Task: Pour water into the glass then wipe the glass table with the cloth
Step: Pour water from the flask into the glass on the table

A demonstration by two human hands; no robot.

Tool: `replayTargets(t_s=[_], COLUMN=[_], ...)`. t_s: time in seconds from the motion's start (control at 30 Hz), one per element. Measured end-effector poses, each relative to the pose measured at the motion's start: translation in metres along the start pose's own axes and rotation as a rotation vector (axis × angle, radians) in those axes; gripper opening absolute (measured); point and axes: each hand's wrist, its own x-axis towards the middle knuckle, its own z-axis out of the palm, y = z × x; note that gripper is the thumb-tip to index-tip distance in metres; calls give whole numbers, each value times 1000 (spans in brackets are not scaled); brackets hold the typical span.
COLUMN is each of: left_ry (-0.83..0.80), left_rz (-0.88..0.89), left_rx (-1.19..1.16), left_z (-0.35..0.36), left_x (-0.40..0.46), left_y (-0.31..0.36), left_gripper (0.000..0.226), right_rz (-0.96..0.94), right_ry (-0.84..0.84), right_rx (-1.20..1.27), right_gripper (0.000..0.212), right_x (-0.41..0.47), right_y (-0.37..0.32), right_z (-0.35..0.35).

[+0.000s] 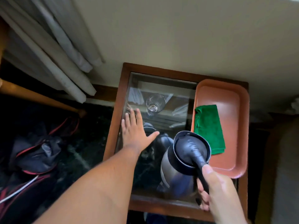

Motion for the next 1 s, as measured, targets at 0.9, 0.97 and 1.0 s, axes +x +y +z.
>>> replayTargets(t_s=[0.9, 0.97, 1.0], left_ry=[141, 135, 135], left_rz=[169, 166, 166], left_rx=[-24, -23, -23], left_z=[51, 51, 51], left_x=[10, 10, 11], left_y=[-22, -22, -22], left_gripper=[122, 122, 122], right_rz=[-337, -342, -349], right_ry=[-7, 12, 23], right_rx=[-1440, -1485, -1508], right_gripper=[58, 68, 70], right_x=[85, 91, 94], right_y=[-189, -194, -197], right_z=[50, 53, 55])
